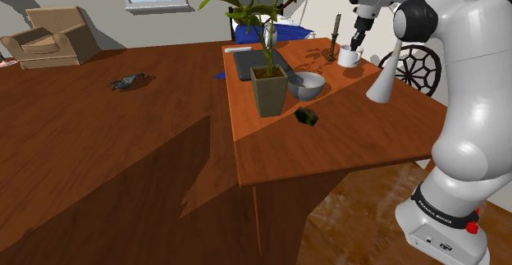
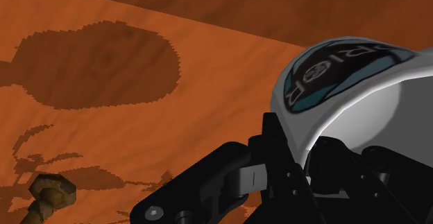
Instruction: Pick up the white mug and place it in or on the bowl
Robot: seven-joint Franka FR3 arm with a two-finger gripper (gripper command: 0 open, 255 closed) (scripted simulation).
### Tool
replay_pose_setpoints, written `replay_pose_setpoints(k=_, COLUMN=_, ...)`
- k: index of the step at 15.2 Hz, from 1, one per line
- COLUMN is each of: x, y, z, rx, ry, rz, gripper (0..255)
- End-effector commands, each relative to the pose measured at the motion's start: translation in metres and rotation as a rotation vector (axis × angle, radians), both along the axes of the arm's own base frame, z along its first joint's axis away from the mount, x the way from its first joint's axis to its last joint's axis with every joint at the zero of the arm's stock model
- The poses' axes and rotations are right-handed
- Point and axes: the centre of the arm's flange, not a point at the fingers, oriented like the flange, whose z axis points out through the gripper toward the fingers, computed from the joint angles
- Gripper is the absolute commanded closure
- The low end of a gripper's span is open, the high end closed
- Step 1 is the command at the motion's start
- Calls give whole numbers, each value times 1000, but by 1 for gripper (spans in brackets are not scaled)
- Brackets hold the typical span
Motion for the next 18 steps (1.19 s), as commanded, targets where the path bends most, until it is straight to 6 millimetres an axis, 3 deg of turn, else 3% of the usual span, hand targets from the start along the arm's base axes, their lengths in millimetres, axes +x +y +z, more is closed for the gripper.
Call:
replay_pose_setpoints(k=1, x=1, y=0, z=11, rx=0, ry=0, rz=0, gripper=255)
replay_pose_setpoints(k=8, x=1, y=0, z=45, rx=0, ry=0, rz=0, gripper=255)
replay_pose_setpoints(k=18, x=30, y=129, z=50, rx=0, ry=0, rz=0, gripper=255)
